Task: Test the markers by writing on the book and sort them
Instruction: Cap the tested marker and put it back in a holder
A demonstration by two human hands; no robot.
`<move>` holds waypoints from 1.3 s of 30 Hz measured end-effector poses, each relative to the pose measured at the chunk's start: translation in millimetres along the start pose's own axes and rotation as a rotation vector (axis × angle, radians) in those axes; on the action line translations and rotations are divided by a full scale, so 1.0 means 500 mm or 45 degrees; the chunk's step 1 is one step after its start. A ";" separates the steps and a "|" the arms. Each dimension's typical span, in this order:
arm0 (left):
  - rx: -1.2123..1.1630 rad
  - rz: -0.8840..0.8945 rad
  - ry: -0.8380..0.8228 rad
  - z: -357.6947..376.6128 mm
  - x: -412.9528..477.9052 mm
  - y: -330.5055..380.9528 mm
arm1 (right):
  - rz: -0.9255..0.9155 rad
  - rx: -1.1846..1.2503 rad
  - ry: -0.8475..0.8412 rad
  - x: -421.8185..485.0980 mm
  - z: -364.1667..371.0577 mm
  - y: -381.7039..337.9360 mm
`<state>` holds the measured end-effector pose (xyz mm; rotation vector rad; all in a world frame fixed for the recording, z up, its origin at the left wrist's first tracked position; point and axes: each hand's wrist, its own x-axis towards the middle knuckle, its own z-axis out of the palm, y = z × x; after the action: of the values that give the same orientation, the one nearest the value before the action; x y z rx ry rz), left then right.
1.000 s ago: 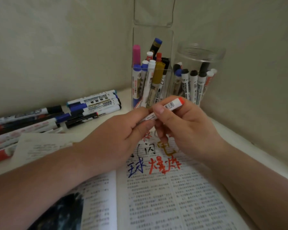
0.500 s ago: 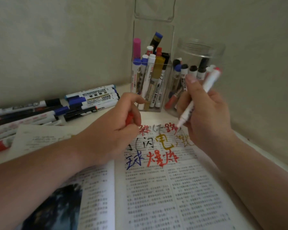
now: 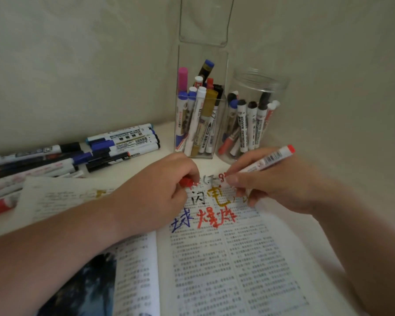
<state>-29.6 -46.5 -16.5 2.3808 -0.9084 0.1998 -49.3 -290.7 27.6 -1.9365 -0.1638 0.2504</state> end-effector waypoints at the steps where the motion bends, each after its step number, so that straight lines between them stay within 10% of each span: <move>1: 0.004 0.004 -0.002 0.002 0.001 -0.003 | 0.010 0.028 0.020 -0.007 -0.003 0.011; 28: 0.072 0.018 0.089 0.004 0.002 0.003 | -0.048 -0.308 0.195 -0.022 0.009 0.052; 34: 0.072 0.032 0.091 0.004 0.002 0.001 | -0.022 -0.208 -0.115 -0.030 -0.003 0.045; 39: 0.062 0.034 0.096 0.004 0.002 0.002 | -0.084 0.124 0.099 -0.015 -0.014 0.067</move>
<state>-29.7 -48.8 -17.6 2.3895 -0.9100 0.3234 -54.9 -311.2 0.0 -1.8377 -0.1606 0.1368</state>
